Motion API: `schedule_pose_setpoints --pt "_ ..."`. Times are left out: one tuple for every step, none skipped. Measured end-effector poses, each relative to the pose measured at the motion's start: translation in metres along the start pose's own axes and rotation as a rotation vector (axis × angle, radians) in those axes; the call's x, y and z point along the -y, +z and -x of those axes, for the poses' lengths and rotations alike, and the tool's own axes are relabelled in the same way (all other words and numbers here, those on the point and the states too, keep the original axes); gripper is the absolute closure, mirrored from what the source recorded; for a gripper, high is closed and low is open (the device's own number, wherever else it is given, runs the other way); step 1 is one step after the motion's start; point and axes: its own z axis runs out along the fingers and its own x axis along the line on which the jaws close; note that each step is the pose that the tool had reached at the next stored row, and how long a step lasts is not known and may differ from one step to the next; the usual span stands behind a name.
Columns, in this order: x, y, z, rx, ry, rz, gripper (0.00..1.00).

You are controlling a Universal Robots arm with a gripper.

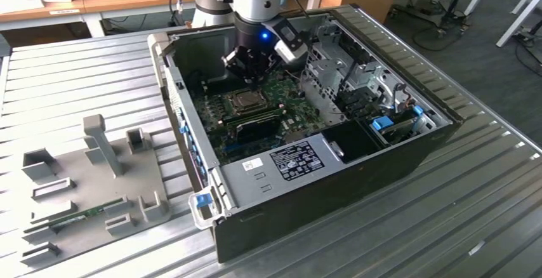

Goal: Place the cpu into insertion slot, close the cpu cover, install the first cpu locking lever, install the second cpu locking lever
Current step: 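Install the second cpu locking lever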

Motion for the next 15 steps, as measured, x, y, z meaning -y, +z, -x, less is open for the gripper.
schedule_pose_setpoints --pt "0.0003 0.0000 -0.0001 -0.0001 0.000 -0.0021 0.89" --pt "0.0005 0.0001 -0.0002 -0.0001 0.000 -0.0037 0.89" --pt "0.0008 0.0003 -0.0003 -0.0004 -0.001 -0.0050 0.89" --pt "0.0009 0.0006 -0.0005 -0.0007 -0.001 -0.0062 0.89" --pt "0.0011 0.0010 -0.0009 -0.0009 0.000 -0.0073 0.89" --pt "0.0012 0.0013 -0.0015 -0.0011 0.000 -0.0084 0.89" --pt "0.0012 0.0017 -0.0022 -0.0011 -0.001 -0.0096 0.89" --pt "0.0013 0.0021 -0.0031 -0.0012 -0.001 -0.0107 0.89" --pt "0.0014 0.0025 -0.0040 -0.0011 -0.001 -0.0117 0.89" --pt "0.0015 0.0030 -0.0049 -0.0011 -0.001 -0.0127 0.89" --pt "0.0015 0.0034 -0.0057 -0.0012 -0.001 -0.0140 0.89" --pt "0.0015 0.0039 -0.0062 -0.0015 -0.001 -0.0152 0.89" --pt "0.0016 0.0043 -0.0065 -0.0019 -0.001 -0.0158 0.89" --pt "0.0017 0.0049 -0.0066 -0.0032 -0.001 -0.0162 0.89" --pt "0.0018 0.0055 -0.0067 -0.0060 -0.001 -0.0171 0.89"
